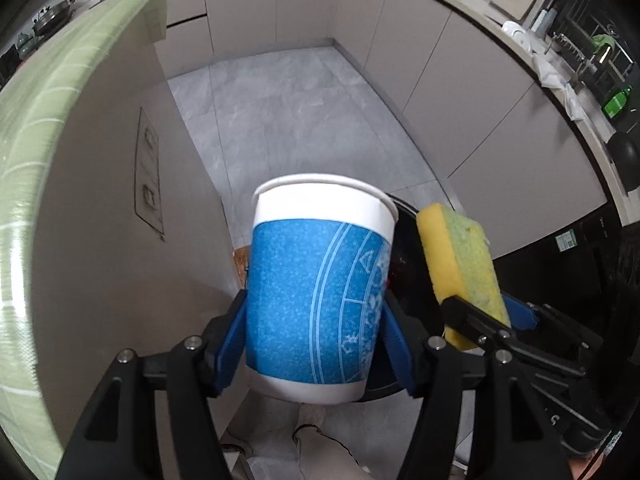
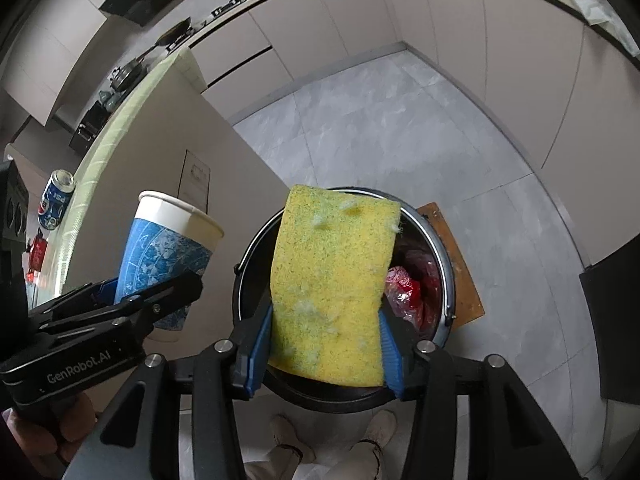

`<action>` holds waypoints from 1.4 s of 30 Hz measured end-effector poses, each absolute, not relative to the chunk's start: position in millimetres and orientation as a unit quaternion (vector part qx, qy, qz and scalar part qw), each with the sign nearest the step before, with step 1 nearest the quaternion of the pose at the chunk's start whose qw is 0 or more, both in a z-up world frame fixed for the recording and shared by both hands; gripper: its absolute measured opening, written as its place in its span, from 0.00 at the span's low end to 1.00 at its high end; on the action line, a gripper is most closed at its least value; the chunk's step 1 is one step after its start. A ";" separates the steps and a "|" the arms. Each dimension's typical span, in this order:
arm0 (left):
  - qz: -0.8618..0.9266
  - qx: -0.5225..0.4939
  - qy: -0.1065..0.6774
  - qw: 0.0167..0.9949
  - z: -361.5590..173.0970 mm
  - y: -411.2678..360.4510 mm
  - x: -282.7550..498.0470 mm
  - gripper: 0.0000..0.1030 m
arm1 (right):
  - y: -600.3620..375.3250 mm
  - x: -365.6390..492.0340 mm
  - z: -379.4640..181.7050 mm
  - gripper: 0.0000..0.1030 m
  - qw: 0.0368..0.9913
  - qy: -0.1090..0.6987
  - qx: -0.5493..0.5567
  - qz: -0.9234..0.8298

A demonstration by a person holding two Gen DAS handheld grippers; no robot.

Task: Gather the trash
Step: 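Open both tools over the bin, dropping the cup and sponge, then move both tools back over the island toward the red cup and Pepsi can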

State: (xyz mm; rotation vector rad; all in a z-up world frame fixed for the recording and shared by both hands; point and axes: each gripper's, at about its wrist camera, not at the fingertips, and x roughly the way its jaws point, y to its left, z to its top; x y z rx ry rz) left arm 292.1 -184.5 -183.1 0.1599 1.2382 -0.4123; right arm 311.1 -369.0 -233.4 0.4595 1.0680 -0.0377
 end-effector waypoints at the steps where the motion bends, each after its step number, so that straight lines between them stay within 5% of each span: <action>1: -0.188 0.075 0.576 0.792 -183.2 -185.5 293.1 0.63 | -369.3 314.4 -235.8 0.54 0.835 0.506 0.217 -0.016; 12: -0.164 0.080 0.588 0.788 -180.5 -191.9 296.7 0.71 | -385.3 319.2 -245.1 0.65 0.835 0.508 0.211 -0.034; 26: -0.213 0.069 0.537 0.814 -93.9 -168.4 281.1 0.71 | -373.7 292.2 -159.1 0.65 0.873 0.433 0.221 -0.049; 42: -0.185 0.023 0.486 0.854 -24.8 11.4 275.9 0.71 | -210.6 298.3 -62.2 0.65 0.909 0.370 0.193 0.001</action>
